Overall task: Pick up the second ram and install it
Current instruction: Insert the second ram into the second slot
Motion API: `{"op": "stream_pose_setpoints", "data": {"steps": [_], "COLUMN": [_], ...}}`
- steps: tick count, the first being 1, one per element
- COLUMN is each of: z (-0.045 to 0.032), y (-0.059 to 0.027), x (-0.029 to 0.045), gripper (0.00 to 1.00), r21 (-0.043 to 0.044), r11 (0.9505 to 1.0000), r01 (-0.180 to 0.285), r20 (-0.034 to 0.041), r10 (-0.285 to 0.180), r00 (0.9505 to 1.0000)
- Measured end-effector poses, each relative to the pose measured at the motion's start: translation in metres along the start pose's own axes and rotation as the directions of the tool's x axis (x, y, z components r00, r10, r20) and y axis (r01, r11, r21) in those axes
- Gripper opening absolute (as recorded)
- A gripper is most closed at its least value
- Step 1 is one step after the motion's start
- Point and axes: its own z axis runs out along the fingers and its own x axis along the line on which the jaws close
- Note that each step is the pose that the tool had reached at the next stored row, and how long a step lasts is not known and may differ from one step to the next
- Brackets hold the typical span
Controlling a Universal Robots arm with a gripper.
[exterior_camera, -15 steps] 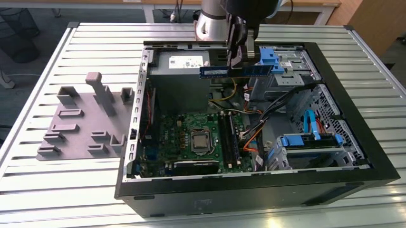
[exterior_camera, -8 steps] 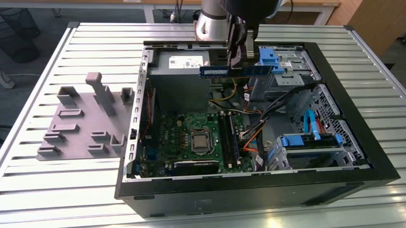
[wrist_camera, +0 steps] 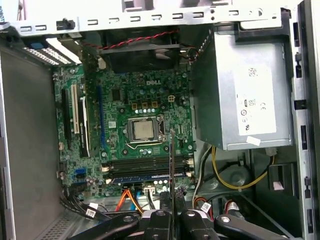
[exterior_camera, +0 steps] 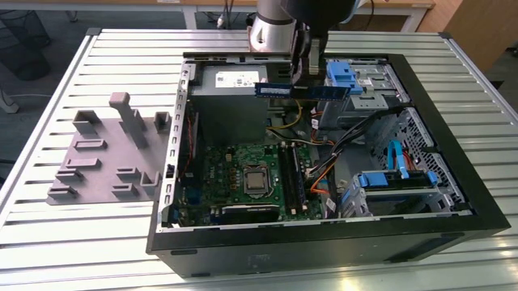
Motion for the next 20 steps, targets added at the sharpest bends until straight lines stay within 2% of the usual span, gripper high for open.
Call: {"op": "stream_pose_setpoints", "data": {"steps": [6, 11, 20], "z": [0.0006, 0.0010, 0.0019], "y": [0.0000, 0.0000, 0.0000], "x": [0.0000, 0.0000, 0.0000], "gripper": [0.14, 0.14, 0.14], "r21": [0.0013, 0.0024, 0.0045], "r11": [0.9984, 0.9946, 0.9811], "r01": [-0.057, -0.104, -0.193], "r20": [0.0004, 0.0007, 0.0016], "r10": [0.057, 0.104, 0.193], "r00": [0.9984, 0.9946, 0.9811]}}
